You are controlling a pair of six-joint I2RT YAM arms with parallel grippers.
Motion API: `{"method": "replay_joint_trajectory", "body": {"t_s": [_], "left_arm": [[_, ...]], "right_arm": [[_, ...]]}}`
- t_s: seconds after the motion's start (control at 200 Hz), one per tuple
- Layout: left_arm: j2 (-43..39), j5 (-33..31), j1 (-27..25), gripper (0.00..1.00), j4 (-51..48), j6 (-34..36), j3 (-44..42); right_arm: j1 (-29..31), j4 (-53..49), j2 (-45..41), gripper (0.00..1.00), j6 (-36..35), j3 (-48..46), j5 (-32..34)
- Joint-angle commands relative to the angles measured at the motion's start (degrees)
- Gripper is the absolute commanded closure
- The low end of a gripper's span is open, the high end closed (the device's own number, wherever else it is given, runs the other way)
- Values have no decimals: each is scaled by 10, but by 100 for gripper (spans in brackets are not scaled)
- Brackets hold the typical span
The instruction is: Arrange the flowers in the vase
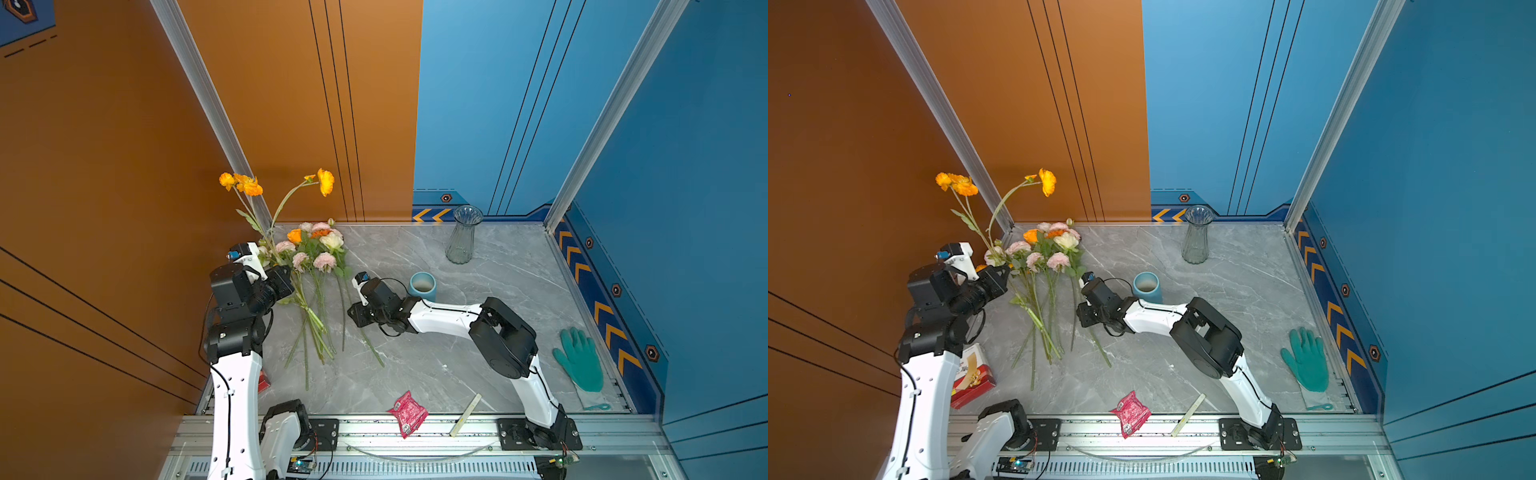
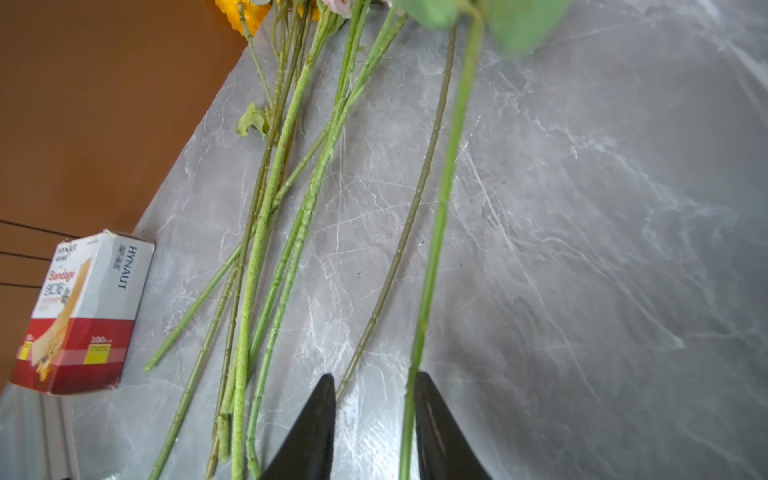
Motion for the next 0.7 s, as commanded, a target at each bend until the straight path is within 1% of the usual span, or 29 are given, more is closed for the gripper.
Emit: {"method": "replay_joint_trajectory", "body": {"t_s": [0.0, 0.055, 0.135, 0.235, 0.28, 0.335, 0.39, 0.465, 0.586, 0.696], "left_arm": [[-31, 30, -10, 100, 44, 15, -24], [-44, 36, -17, 100, 65, 15, -33], [-55, 47, -31, 100, 92, 8, -37], [-54, 50, -65, 100, 126, -11, -30], [-52, 37, -87, 100, 166, -18, -24], [-50, 4, -114, 100, 205, -28, -15], [-45, -32, -139, 100, 248, -36, -4], [-20, -57, -164, 100, 272, -43, 40], [47, -62, -204, 100, 278, -40, 126], [97, -95, -255, 100, 314, -25, 155]], "right_arm": [[8, 5, -31, 47, -22, 4, -5], [13, 10, -41, 41, -37, -7, -2], [22, 15, -88, 32, -61, -31, 6], [35, 32, -149, 26, -77, -82, 21], [40, 40, -183, 24, -80, -110, 31], [48, 37, -225, 19, -87, -141, 49], [53, 24, -264, 9, -95, -168, 66], [55, 7, -322, 0, -102, -205, 90], [58, -22, -415, 0, -112, -247, 135], [55, -77, -489, 0, -129, -266, 185]]}}
